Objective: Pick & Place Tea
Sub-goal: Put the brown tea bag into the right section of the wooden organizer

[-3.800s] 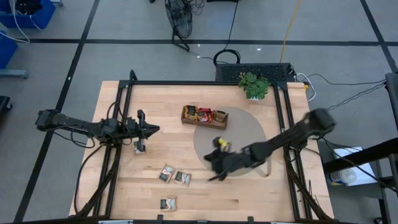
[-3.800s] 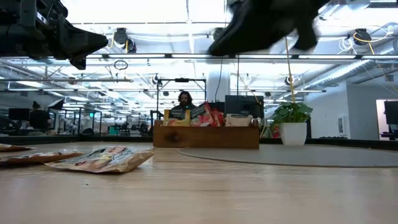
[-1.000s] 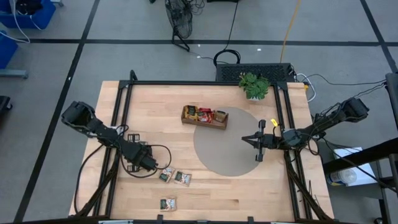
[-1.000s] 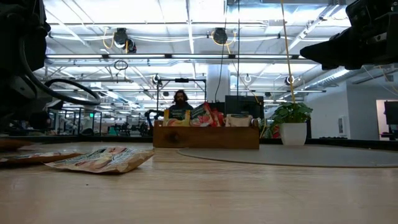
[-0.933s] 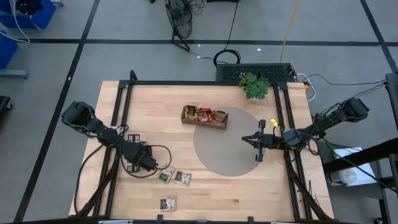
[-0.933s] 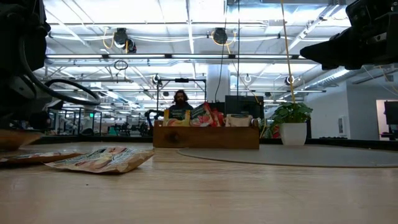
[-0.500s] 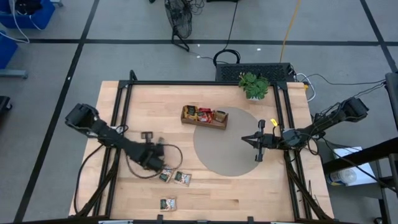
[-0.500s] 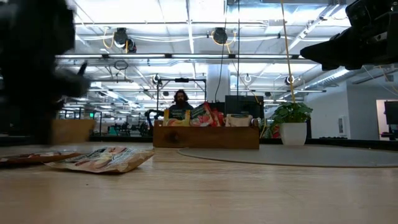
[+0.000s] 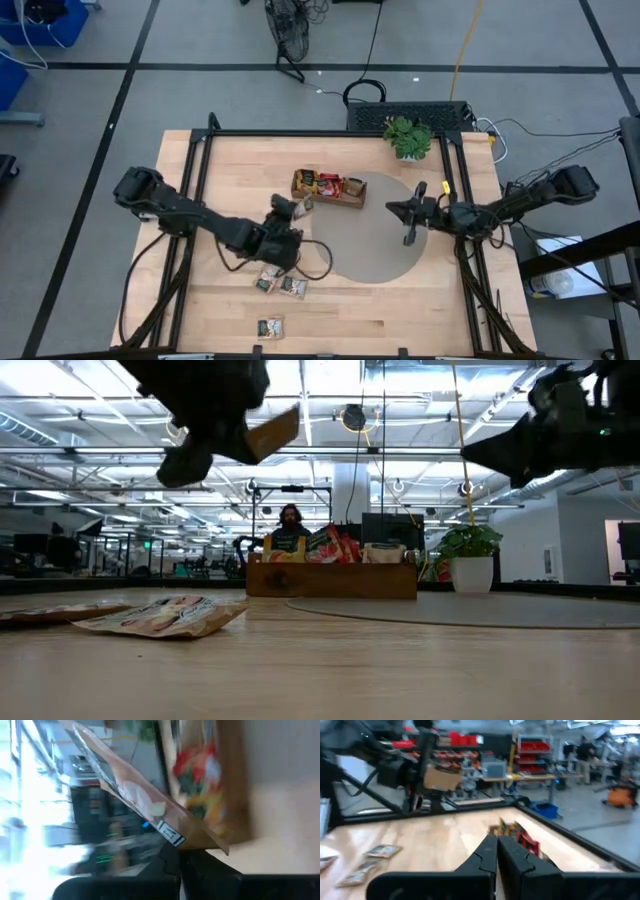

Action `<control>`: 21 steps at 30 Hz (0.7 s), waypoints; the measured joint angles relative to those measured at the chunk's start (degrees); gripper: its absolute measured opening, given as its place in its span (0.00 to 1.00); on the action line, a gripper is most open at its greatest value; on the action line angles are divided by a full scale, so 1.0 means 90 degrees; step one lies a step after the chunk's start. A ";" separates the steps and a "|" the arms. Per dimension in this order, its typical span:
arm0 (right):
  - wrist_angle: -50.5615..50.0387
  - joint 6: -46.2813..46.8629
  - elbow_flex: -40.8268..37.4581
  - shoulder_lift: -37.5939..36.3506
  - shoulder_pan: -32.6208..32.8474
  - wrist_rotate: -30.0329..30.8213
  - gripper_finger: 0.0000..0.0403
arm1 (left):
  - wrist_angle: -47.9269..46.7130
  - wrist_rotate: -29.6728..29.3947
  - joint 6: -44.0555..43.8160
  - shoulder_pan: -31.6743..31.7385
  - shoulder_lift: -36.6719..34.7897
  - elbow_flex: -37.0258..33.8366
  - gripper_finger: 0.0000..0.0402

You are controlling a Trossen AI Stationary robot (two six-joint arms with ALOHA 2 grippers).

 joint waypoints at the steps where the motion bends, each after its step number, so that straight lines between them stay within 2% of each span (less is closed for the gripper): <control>1: 0.0010 0.0091 0.0024 0.0080 -0.0123 -0.0017 0.01 | 0.0340 -0.0299 0.0756 0.0118 0.0122 0.0007 0.00; 5: 0.0351 0.0441 0.0209 0.0536 -0.0661 -0.0399 0.01 | 0.2345 -0.1453 0.3783 0.0616 0.0583 0.0029 0.00; 7: 0.0559 0.0572 0.0258 0.0745 -0.0927 -0.0572 0.01 | 0.3340 -0.1667 0.4966 0.0895 0.0808 0.0055 0.00; 12: 0.0641 0.0999 0.0909 0.1497 -0.1921 -0.1340 0.09 | 0.3978 -0.1374 0.5503 0.1550 0.1100 0.0138 0.00; 16: 0.0101 0.1884 0.1731 0.2115 -0.2939 -0.2577 0.23 | 0.4096 -0.1332 0.5572 0.1850 0.1268 0.0125 0.00; 21: -0.0675 0.2860 0.2861 0.3021 -0.3947 -0.4140 0.37 | 0.4154 -0.1277 0.5634 0.1825 0.1290 0.0172 0.00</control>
